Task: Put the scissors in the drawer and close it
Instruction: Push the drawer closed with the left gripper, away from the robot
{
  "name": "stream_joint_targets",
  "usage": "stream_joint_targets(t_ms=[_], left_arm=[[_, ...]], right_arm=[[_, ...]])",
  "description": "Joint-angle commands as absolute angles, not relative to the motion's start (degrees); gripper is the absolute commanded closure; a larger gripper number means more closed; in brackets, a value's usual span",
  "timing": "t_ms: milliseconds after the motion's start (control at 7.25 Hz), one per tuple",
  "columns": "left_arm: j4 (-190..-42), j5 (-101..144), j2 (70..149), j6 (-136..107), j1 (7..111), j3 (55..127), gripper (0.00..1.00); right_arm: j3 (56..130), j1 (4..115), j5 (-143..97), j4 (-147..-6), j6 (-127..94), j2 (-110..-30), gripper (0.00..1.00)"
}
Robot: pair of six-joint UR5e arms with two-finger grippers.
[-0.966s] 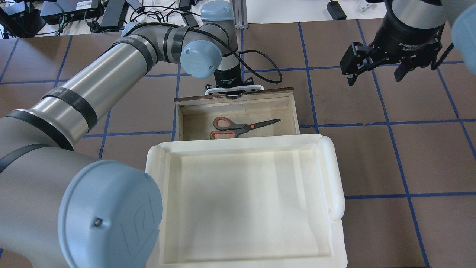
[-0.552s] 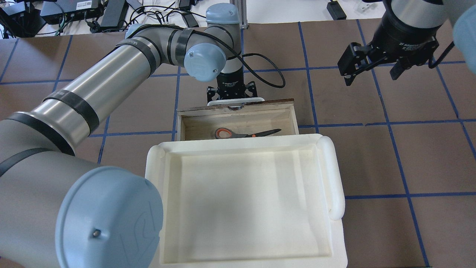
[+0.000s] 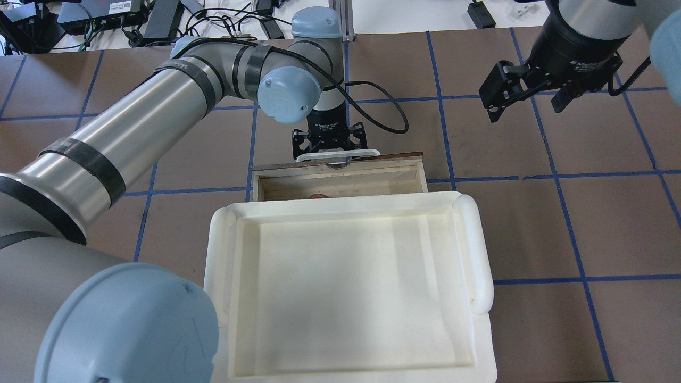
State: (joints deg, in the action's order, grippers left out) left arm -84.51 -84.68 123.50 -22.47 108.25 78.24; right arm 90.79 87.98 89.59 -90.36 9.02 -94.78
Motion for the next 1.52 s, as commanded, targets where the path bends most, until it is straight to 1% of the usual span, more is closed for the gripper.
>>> stream_joint_targets(t_ms=[0, 414, 690, 1103, 1379], left_arm=[[-84.8, -84.7, 121.0, -22.5, 109.1, 80.4, 0.0], [-86.3, -85.5, 116.5, -22.4, 110.7, 86.4, 0.0], [-88.1, -85.5, 114.0, -22.4, 112.0, 89.1, 0.0], [-90.8, -85.6, 112.3, -22.5, 112.3, 89.5, 0.0], [-88.5, -86.7, 112.9, -22.3, 111.7, 88.3, 0.0]], right_arm=[[90.8, 88.0, 89.6, -90.4, 9.1, -94.8, 0.0], [90.8, 88.0, 89.6, -90.4, 9.1, -94.8, 0.0], [90.8, 88.0, 89.6, -90.4, 9.1, -94.7, 0.0], [90.8, 87.9, 89.7, -90.4, 9.1, -94.8, 0.0], [90.8, 88.0, 89.7, -90.4, 9.1, -94.8, 0.0]])
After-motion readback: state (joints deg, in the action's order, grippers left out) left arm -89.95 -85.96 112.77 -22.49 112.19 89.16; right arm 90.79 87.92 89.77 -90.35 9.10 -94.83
